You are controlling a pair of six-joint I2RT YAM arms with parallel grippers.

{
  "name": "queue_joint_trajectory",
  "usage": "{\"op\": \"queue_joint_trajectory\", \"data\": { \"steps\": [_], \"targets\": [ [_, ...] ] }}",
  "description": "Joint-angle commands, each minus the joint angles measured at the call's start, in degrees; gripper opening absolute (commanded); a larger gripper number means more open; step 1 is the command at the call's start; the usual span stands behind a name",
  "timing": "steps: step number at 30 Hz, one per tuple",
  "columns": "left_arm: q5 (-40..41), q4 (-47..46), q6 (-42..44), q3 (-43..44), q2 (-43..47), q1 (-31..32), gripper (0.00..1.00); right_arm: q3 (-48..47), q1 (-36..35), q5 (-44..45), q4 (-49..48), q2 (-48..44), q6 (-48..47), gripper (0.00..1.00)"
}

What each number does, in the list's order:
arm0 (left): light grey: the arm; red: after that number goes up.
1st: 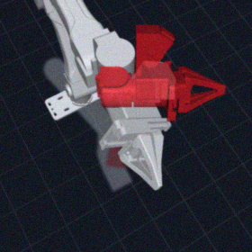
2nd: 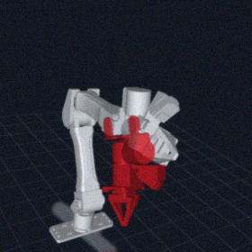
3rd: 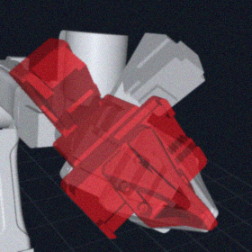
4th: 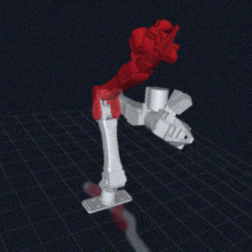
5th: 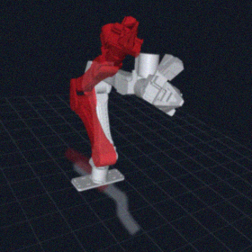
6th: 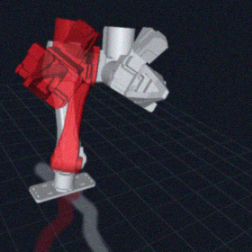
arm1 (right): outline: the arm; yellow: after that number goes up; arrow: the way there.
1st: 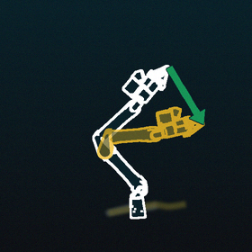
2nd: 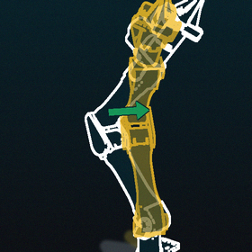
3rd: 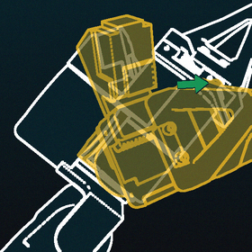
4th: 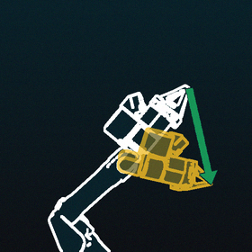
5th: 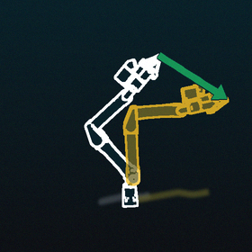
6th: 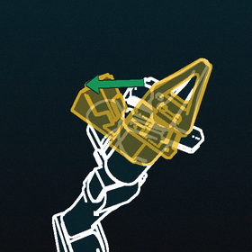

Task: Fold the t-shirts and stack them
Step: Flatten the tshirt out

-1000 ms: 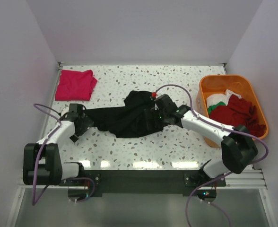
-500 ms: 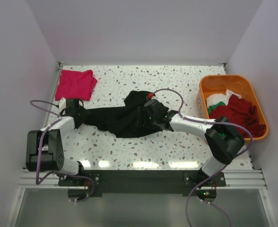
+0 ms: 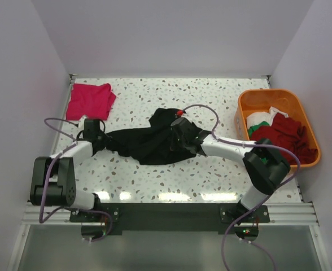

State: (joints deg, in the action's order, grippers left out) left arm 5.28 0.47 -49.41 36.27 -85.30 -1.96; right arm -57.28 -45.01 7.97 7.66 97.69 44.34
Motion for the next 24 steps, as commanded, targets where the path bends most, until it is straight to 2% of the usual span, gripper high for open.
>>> {"op": "queue_joint_trajectory", "data": {
  "steps": [1,2,4,7,10,12,14,15,16,19,23,24],
  "targets": [
    [7.9,8.7,1.1,-1.6,11.1,5.9,0.0,-4.7,-0.3,1.4,8.0,-10.8,-3.9,0.0],
    [10.4,10.0,0.6,-1.3,17.4,7.6,0.0,-5.1,-0.3,1.1,9.6,-13.4,-5.0,0.0],
    [15.5,14.5,0.3,-0.4,23.4,11.3,0.0,-5.6,-0.3,-0.8,12.4,-18.1,-7.4,0.0],
    [16.5,19.1,0.5,4.0,35.8,12.1,0.0,-7.7,-0.2,-3.3,16.6,-28.4,-9.8,0.0],
    [16.3,21.0,1.7,8.8,42.4,12.2,0.0,-12.5,-0.1,-4.8,20.9,-31.9,-12.5,0.0],
    [16.3,22.2,2.6,11.9,44.2,12.2,0.0,-16.6,-0.1,-4.1,24.1,-33.4,-15.3,0.0],
    [17.7,23.2,3.1,16.8,45.3,12.2,0.0,-23.0,-0.1,1.9,28.8,-34.0,-16.7,0.0],
    [19.4,23.9,3.4,18.3,45.5,12.2,0.0,-27.5,0.1,5.1,32.3,-34.1,-17.7,0.0],
    [20.5,24.2,3.9,21.4,45.7,12.2,0.0,-29.5,0.1,12.2,33.6,-34.1,-18.1,0.0],
    [24.0,25.9,4.8,27.0,45.1,12.2,0.0,-36.6,1.0,22.7,38.1,-33.4,-19.5,0.0],
    [28.9,28.2,5.2,31.7,42.2,12.2,0.0,-41.5,4.6,27.5,41.2,-31.6,-21.4,0.0],
    [32.4,30.5,4.6,32.5,41.0,12.2,0.0,-41.9,10.2,26.0,42.9,-30.6,-21.0,0.0]
  ]
}}
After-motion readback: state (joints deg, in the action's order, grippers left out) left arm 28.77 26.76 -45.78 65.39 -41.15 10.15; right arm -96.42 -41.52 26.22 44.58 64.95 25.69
